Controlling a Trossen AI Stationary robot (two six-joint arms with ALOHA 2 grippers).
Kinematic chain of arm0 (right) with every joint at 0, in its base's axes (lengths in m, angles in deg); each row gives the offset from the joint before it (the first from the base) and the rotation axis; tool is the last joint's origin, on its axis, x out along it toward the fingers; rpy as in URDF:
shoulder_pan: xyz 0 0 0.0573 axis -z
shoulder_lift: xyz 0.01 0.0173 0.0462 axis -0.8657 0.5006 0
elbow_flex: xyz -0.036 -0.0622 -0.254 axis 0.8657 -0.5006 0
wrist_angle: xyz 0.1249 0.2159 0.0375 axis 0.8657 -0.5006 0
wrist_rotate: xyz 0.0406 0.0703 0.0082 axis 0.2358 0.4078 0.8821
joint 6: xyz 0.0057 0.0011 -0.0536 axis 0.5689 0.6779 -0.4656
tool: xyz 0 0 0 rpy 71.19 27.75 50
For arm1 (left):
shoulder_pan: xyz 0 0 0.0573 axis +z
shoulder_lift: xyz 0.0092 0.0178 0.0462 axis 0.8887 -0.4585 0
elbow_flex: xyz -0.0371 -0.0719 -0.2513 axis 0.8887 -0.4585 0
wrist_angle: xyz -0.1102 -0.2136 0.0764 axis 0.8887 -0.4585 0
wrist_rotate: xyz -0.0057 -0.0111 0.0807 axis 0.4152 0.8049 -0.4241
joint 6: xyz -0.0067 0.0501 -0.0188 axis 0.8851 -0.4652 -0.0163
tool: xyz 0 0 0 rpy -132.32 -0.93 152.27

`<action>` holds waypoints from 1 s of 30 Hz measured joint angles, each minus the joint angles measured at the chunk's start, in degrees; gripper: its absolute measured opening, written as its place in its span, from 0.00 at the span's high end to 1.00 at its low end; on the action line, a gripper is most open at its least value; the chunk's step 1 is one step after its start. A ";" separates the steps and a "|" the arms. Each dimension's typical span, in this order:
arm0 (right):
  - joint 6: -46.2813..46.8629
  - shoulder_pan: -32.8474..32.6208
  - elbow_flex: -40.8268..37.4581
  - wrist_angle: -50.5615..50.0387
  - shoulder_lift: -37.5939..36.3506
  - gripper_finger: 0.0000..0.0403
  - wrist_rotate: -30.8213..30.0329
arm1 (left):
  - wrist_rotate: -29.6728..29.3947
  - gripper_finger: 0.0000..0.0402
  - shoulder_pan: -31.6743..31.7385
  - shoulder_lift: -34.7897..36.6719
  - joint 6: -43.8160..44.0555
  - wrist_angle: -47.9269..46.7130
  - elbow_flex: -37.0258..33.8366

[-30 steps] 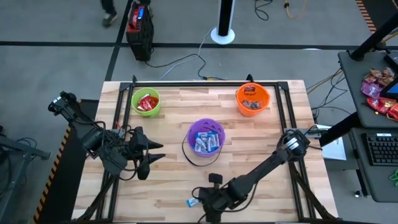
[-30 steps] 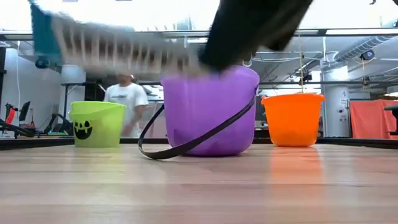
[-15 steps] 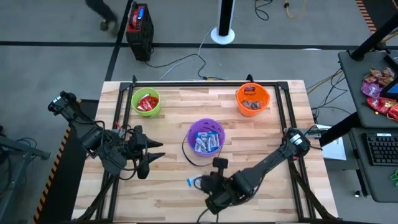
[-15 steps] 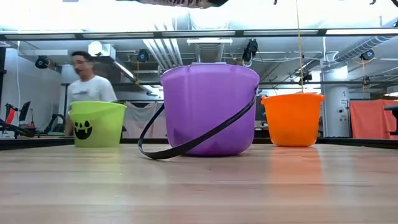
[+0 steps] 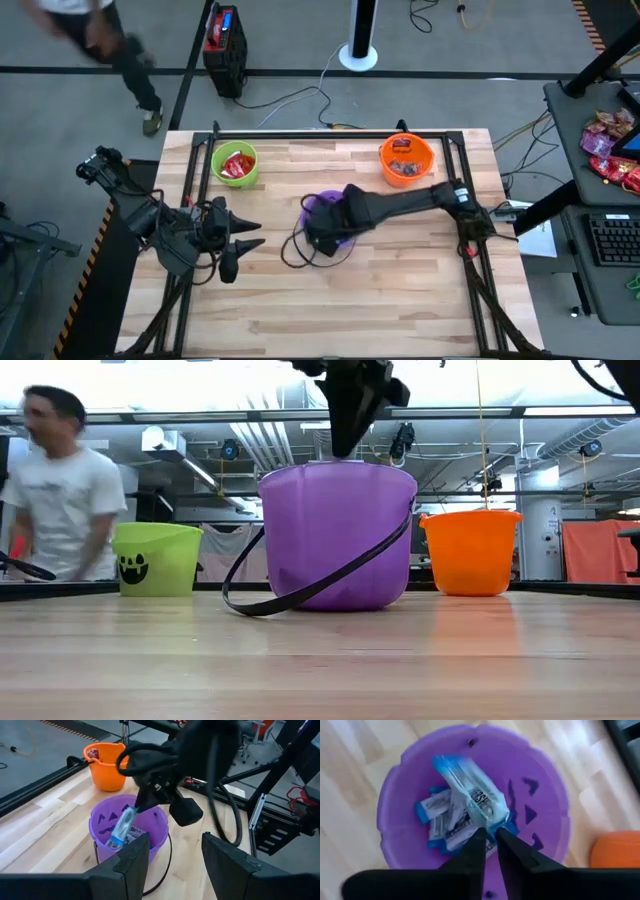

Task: Sort candy by brand, put in halloween buckets
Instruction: Put the white chocolate into the purple bucket, then return to Home Position

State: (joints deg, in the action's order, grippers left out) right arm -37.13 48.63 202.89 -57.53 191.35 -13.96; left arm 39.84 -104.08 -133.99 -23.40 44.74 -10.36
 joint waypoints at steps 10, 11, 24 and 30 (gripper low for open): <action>-9.36 2.36 -0.77 6.81 -2.59 0.59 -0.92 | 3.46 0.59 0.00 -2.38 -0.61 3.88 0.62; -11.67 1.82 -1.50 9.65 -3.95 0.57 -2.40 | 1.26 0.59 0.12 -3.07 -5.71 5.72 0.62; -38.30 6.57 -44.32 63.12 -34.54 0.63 6.34 | 29.16 0.59 25.19 4.57 -49.07 33.95 -7.84; -38.86 14.60 -67.63 84.07 -46.20 0.72 13.24 | 45.97 0.59 41.35 14.63 -45.27 39.08 -19.40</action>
State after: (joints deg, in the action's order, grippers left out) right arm -75.99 63.23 135.26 26.54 145.15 -0.73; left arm 85.82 -62.73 -119.36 -68.67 83.82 -29.76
